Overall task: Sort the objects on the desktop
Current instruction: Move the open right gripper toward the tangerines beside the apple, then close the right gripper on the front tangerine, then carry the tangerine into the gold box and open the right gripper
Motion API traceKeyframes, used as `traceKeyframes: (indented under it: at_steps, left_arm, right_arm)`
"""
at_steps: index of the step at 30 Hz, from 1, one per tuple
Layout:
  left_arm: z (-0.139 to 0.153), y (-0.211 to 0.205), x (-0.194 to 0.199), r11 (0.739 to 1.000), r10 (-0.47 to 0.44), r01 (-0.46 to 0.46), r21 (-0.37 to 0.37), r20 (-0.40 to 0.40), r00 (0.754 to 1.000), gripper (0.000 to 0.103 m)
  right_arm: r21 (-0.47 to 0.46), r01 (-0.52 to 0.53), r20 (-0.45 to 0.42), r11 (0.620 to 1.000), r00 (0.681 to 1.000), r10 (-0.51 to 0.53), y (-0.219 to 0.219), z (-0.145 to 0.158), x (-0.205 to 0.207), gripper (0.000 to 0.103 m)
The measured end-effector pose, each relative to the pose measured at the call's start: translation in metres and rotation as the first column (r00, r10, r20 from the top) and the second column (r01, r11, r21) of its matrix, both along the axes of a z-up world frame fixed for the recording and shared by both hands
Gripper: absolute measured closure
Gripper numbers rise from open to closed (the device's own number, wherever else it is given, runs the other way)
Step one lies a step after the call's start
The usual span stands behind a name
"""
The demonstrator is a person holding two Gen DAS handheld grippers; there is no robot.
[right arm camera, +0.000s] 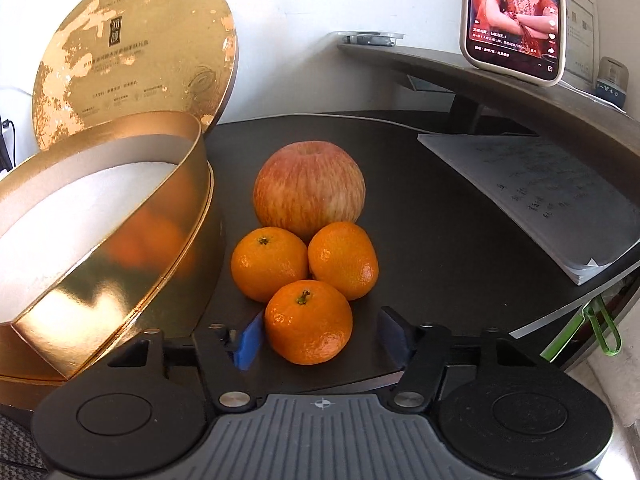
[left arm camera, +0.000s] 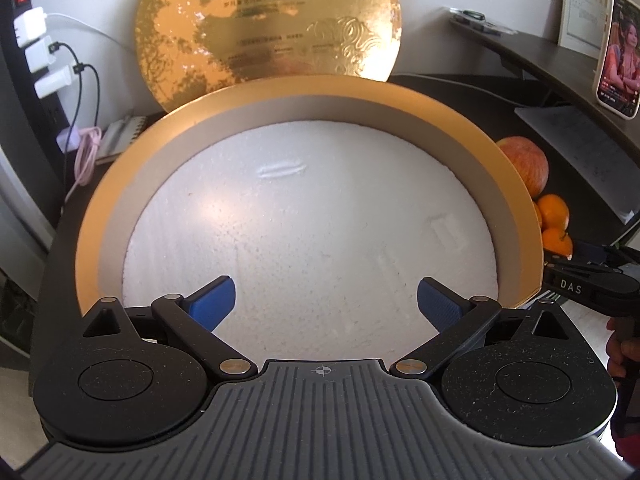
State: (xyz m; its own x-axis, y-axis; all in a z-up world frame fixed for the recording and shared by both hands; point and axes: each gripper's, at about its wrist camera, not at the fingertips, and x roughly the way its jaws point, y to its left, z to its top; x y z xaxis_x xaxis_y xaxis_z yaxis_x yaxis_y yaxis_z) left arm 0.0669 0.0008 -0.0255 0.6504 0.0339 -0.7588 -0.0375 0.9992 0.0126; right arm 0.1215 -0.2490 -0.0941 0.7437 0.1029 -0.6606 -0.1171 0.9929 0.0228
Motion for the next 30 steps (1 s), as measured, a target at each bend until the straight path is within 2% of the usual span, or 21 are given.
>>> traceKeyframes:
  at_steps: [1, 3, 13, 20, 25, 30]
  left_arm:
    - [0.0, 0.0, 0.0, 1.0, 0.0, 0.0, 0.0, -0.002, 1.0, 0.003]
    - [-0.001, 0.001, -0.001, 1.0, 0.0, 0.0, -0.001, -0.004, 1.0, 0.003]
    - [0.002, 0.009, -0.01, 1.0, 0.008, -0.007, -0.024, 0.003, 1.0, 0.003]
    - [0.013, 0.03, -0.025, 0.998, 0.034, -0.031, -0.063, 0.048, 0.998, 0.002]
    - [0.024, 0.063, -0.041, 0.991, 0.11, -0.101, -0.083, 0.101, 0.989, 0.002]
    - [0.029, 0.108, -0.057, 0.97, 0.227, -0.214, -0.111, 0.123, 0.966, 0.002]
  right_arm:
    - [0.002, -0.005, 0.0, 1.0, 1.0, 0.005, 0.0, 0.0, 0.0, 0.047]
    - [0.006, -0.014, 0.0, 1.0, 1.0, 0.014, 0.002, 0.001, -0.001, 0.058]
    - [0.001, -0.001, 0.009, 1.0, 1.0, 0.001, 0.007, 0.016, -0.015, 0.058]
    - [0.043, -0.006, 0.084, 0.999, 0.996, 0.002, 0.013, 0.062, -0.031, 0.058]
    - [0.063, -0.094, 0.143, 0.994, 0.986, 0.085, 0.044, 0.096, -0.032, 0.058]
    - [0.052, -0.23, 0.128, 0.972, 0.967, 0.222, 0.099, 0.101, -0.02, 0.058]
